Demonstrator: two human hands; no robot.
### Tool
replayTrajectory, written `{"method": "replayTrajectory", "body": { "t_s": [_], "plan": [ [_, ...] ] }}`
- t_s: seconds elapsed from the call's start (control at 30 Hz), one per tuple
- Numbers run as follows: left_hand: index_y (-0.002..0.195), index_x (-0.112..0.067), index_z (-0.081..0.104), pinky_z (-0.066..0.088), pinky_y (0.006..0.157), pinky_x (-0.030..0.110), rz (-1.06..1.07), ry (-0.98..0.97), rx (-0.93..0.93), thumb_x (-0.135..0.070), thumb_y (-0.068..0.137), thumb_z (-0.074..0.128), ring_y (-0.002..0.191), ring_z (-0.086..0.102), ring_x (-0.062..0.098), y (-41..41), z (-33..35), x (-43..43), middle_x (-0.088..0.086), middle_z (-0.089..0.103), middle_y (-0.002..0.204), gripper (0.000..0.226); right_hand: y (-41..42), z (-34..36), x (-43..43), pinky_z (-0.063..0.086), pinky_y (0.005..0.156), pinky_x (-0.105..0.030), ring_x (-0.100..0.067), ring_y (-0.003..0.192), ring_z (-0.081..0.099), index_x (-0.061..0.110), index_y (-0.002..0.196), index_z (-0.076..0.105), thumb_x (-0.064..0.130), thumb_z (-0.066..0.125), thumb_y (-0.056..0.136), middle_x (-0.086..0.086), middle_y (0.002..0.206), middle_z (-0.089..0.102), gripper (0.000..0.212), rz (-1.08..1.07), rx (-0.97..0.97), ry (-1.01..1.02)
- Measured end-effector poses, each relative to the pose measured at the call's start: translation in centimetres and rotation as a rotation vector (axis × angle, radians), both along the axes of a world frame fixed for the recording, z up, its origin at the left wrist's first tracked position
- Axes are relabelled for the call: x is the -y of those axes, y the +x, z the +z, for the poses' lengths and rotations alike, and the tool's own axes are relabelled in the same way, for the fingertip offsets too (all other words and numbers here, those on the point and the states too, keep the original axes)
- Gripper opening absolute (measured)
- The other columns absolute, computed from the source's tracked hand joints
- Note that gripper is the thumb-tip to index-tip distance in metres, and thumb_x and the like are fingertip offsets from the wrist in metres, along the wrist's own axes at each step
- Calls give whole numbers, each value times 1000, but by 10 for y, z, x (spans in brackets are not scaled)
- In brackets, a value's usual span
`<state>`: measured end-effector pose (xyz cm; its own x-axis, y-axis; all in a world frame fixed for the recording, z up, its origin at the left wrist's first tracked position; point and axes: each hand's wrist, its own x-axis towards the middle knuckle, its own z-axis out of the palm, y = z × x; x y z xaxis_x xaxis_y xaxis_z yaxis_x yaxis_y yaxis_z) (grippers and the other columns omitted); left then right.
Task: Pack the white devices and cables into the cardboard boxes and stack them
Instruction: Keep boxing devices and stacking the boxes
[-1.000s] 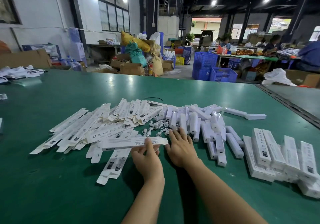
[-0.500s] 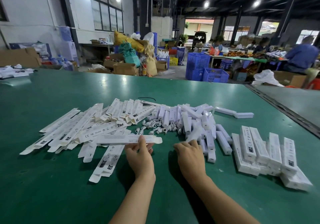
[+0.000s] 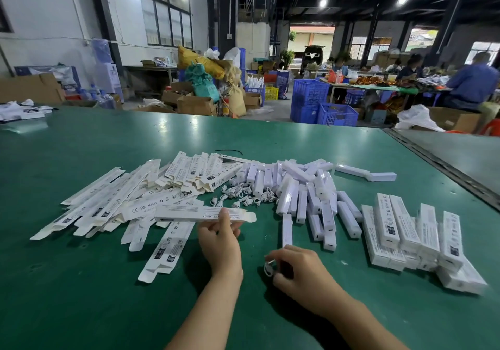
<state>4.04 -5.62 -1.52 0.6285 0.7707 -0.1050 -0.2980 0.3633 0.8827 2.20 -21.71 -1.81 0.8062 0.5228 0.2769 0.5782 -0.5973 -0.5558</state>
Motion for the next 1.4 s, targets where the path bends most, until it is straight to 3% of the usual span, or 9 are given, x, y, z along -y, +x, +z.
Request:
{"method": "replayTrajectory", "body": {
  "t_s": [0.13,0.3,0.4,0.73,0.9,1.0,1.1,1.27,1.4],
  "plan": [
    [101,-7,51,54,66,29,-7,15,-1,-21,100,60,71,72,18,2,-1,1,7,68,89,16,4,2,0,43,84,-18,0,90,53,28,136,56,34,52,83,9,108,61,53,48,24,-123],
    [107,-5,50,53,65,27,-18,-4,-2,-22,99,61,73,72,19,3,-3,3,6,68,89,21,7,-2,4,38,100,-19,-11,113,53,25,132,61,48,61,91,7,131,43,47,32,65,-192],
    [108,-6,51,53,65,27,-20,-8,0,-22,99,61,73,73,19,1,-4,3,6,70,90,21,8,0,7,31,103,-17,-9,124,46,25,129,63,57,50,94,7,138,46,50,46,32,-196],
    [100,-11,52,53,64,28,-42,-27,-7,-24,99,61,78,73,22,-1,-4,3,6,70,91,16,7,7,13,37,103,-25,-15,120,47,31,133,58,38,54,99,8,134,54,36,112,61,-314],
    [98,-9,55,53,60,25,-81,-47,-13,-24,99,62,69,75,17,-3,-3,4,6,71,90,16,0,11,7,49,83,-10,-2,85,65,27,113,70,36,76,83,11,99,71,33,-155,12,47],
    [94,-13,58,53,54,21,-142,-43,-7,-23,98,62,66,74,17,-5,-1,7,1,72,81,12,-4,17,7,55,70,-19,-4,69,68,29,83,76,26,82,77,12,74,73,9,-259,-7,339],
    [98,-13,61,53,54,22,-227,-4,0,-20,97,63,66,74,16,-8,0,14,-7,74,74,7,-6,21,8,58,70,-21,-9,68,70,31,83,77,16,79,79,9,72,74,16,-270,-118,554],
    [101,-12,62,55,61,25,-320,99,12,-21,95,66,76,75,21,-14,1,29,6,75,95,11,-1,20,8,59,76,-28,-12,71,72,15,99,76,11,75,84,6,73,75,16,-393,-263,662],
    [107,-7,64,58,68,26,-410,148,61,-19,95,66,85,75,24,-20,3,39,13,73,102,17,-2,23,8,58,70,-31,-11,64,70,17,83,70,14,81,77,2,70,73,13,-451,-272,722]
  ]
}}
